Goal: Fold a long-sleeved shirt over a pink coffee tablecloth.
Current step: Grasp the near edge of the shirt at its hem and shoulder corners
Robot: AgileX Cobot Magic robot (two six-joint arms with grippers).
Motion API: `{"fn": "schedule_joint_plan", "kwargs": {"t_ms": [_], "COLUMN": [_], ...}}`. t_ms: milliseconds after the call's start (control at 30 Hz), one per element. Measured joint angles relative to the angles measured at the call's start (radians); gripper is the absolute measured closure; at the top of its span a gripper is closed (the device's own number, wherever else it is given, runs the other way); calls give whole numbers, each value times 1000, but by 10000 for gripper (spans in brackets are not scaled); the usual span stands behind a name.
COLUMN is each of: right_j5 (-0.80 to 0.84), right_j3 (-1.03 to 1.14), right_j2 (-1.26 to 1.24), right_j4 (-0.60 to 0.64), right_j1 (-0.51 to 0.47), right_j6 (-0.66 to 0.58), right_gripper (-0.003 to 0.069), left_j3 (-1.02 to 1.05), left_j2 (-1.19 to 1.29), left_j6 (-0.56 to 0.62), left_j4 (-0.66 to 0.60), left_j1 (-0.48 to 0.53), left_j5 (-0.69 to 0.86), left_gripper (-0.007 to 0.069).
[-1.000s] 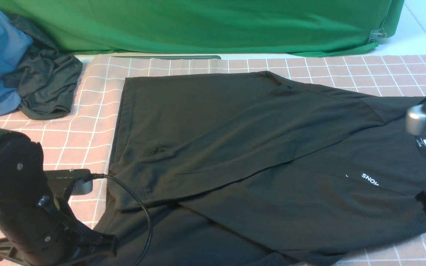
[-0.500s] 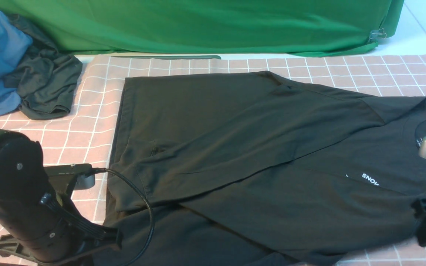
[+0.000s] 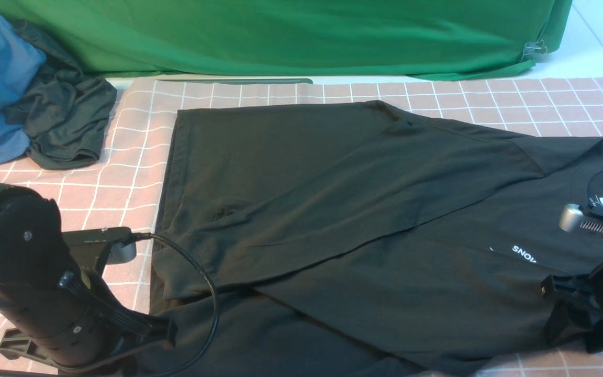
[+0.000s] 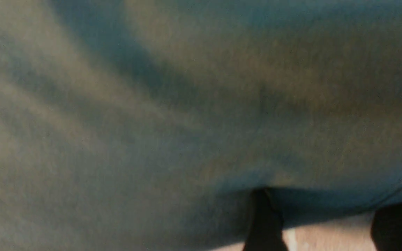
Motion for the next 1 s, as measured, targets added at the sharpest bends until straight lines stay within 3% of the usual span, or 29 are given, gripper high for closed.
{"fn": "schedule_joint_plan", "kwargs": {"t_ms": [167,200,300,433,733,1000], "right_j5": [-41,-54,-43,37,395,436], "right_j3": [0,0,-4,-43,-170,-192], "right_j2": [2,4,3,-11,-89,-80], "right_j4": [2,4,5,-13,-98,-130], "right_j1": [0,0,0,0,-1,-1], "right_j6": [-8,-32,-55,-68,-78,-69], "right_gripper": [372,480,587,589,589,589], "left_j3": [0,0,0,0,-16,-20], "left_j2": [0,0,0,0,0,0], "left_j6": [-1,-1,-1,-1,0,19], "left_j4": [0,0,0,1,8,8], "left_j1": [0,0,0,0,0,0], "left_j5": [-2,-7,-14,-7,47,56], "left_gripper": [595,595,595,595,595,595]}}
